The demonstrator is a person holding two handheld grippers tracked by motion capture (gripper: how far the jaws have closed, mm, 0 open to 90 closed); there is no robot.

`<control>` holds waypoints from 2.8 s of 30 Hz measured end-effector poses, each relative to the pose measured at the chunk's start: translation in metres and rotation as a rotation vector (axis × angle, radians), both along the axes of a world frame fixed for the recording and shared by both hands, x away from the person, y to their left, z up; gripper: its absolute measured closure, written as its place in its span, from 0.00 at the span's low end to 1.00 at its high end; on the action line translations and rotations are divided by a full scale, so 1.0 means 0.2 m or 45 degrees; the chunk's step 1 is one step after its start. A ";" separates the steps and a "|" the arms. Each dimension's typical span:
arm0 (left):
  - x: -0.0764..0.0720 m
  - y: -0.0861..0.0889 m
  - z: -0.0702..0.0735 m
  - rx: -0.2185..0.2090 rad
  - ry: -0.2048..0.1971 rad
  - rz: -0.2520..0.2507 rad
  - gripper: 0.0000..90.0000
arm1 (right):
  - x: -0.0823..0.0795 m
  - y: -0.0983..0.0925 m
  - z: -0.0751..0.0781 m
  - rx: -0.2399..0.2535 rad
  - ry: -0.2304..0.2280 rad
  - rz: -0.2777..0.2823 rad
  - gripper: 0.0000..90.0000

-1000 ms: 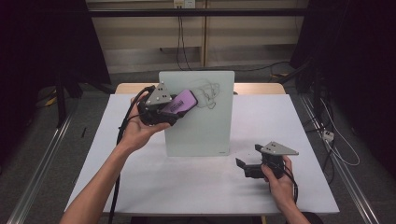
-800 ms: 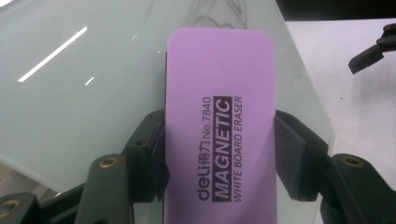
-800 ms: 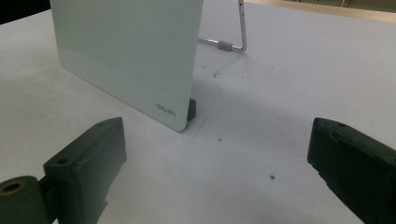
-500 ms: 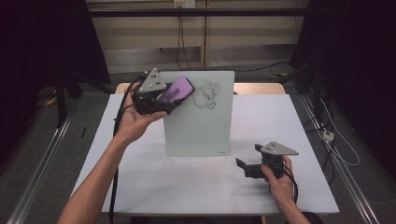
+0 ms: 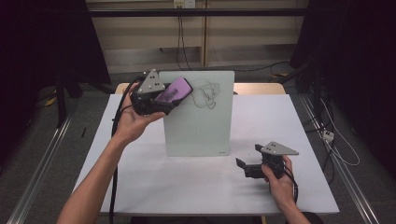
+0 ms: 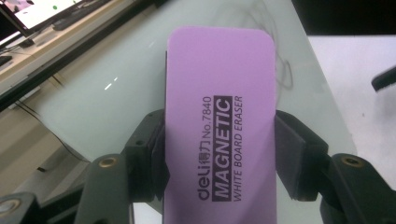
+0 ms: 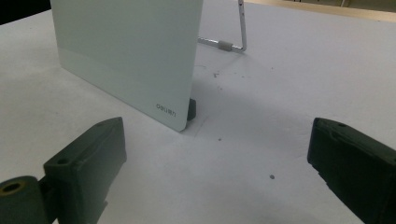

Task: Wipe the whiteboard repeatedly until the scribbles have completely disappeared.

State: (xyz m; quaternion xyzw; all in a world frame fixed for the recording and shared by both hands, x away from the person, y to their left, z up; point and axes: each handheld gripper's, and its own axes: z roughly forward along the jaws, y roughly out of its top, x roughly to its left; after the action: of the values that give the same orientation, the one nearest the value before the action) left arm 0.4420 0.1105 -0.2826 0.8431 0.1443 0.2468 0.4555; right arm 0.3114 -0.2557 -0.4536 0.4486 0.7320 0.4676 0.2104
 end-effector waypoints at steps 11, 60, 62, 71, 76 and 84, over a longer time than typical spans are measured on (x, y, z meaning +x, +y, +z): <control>-0.06 -0.02 -0.14 0.085 0.027 -0.035 0.46 | 0.00 0.01 0.00 0.003 0.000 0.002 0.05; 0.02 -0.11 0.02 0.027 0.033 -0.016 0.45 | 0.00 0.00 0.00 0.001 -0.004 -0.004 0.05; 0.01 -0.14 0.01 0.060 0.029 -0.029 0.45 | 0.00 0.00 0.00 0.003 -0.003 -0.004 0.05; -0.03 -0.21 -0.09 0.139 0.041 -0.068 0.45 | 0.00 0.00 0.00 0.004 -0.003 -0.003 0.05; -0.05 -0.24 -0.15 0.164 0.062 -0.088 0.45 | 0.00 -0.01 0.00 0.002 -0.001 -0.005 0.05; -0.08 -0.27 -0.23 0.203 0.098 -0.125 0.45 | 0.00 -0.01 0.00 0.005 -0.004 -0.005 0.05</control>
State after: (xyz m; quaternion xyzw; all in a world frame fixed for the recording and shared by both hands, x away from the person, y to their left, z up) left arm 0.4263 0.0569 -0.3278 0.8916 0.1003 0.2024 0.3926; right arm 0.3115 -0.2568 -0.4533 0.4496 0.7300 0.4693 0.2115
